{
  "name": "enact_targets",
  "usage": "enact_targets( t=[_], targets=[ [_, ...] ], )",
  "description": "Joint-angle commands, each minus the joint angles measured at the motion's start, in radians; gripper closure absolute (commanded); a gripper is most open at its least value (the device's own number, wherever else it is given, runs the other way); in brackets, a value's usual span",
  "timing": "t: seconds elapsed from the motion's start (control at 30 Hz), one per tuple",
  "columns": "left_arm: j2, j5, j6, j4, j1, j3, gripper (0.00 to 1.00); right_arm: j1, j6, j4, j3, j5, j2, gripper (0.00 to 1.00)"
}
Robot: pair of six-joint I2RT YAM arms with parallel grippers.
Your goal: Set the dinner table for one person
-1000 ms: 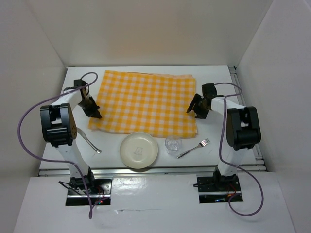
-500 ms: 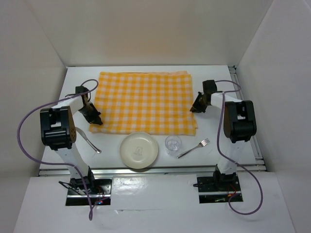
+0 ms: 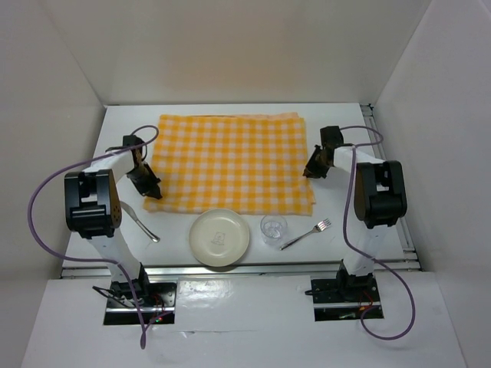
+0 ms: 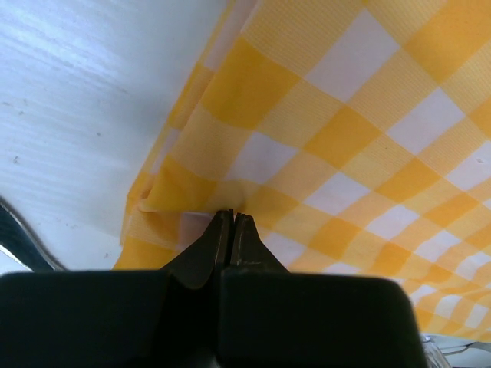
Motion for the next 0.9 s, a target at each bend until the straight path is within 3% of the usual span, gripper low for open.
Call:
enact_targets(
  t=[0.0,0.1,0.13,0.17,0.27,0.4,0.5,0.63,0.87],
  targets=[
    [-0.063,-0.021,0.025,-0.059,-0.013,0.059,0.98,-0.006,-0.001,-0.042,-0.009,0.083,-0.106,0.77],
    [-0.086,-0.033,0.035,-0.092,-0.031,0.095,0.90,-0.006,-0.001,-0.063,0.006,0.123,-0.172,0.73],
    [-0.103,-0.045,0.035,-0.102,-0.040,0.105,0.89,-0.006,-0.001,-0.073,0.017,0.132,-0.195,0.50],
    [-0.123,-0.045,0.035,-0.113,-0.040,0.128,0.89,-0.006,-0.001,-0.085,0.026,0.132,-0.204,0.36],
    [-0.167,-0.055,0.035,-0.155,-0.040,0.177,0.87,-0.006,-0.013,-0.119,0.087,0.117,-0.226,0.12],
    [-0.236,-0.064,0.035,-0.185,-0.040,0.219,0.86,-0.006,-0.044,-0.139,0.098,0.068,-0.302,0.10],
    [-0.271,-0.116,0.044,-0.185,-0.040,0.219,0.86,0.081,-0.064,-0.165,0.025,0.057,-0.404,0.11],
    [-0.308,-0.137,0.035,-0.163,-0.040,0.092,1.00,0.189,-0.041,-0.240,-0.114,0.069,-0.545,0.16],
    [-0.226,-0.157,-0.030,-0.081,-0.031,-0.062,1.00,0.326,0.123,-0.356,-0.360,0.038,-0.761,0.15]
  ],
)
